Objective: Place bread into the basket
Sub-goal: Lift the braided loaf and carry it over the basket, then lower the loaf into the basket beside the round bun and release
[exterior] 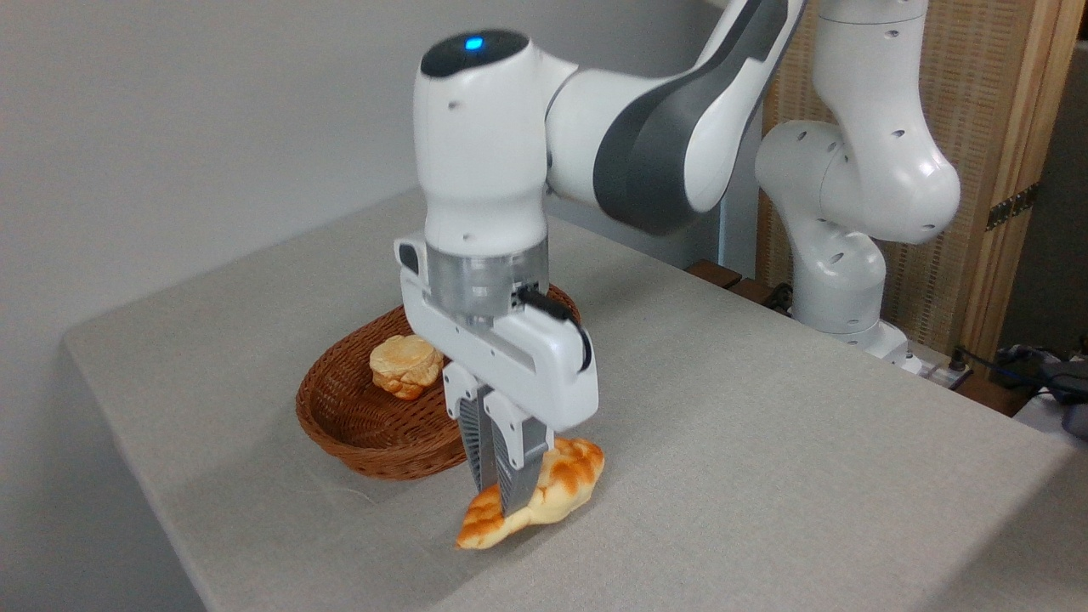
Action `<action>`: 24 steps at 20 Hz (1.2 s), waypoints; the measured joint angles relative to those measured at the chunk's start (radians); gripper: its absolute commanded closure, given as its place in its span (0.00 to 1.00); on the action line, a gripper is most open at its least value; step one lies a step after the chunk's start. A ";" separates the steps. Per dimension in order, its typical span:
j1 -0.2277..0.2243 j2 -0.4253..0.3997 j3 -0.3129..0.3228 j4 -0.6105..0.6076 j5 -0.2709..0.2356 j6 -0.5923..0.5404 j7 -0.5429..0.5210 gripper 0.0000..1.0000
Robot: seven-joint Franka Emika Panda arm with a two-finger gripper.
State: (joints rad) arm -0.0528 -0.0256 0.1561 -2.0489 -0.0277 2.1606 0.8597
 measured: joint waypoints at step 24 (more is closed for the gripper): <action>-0.018 -0.051 -0.240 0.098 -0.123 -0.155 -0.111 0.00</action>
State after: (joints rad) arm -0.0703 -0.0769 -0.0839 -1.9514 -0.1510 2.0054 0.7489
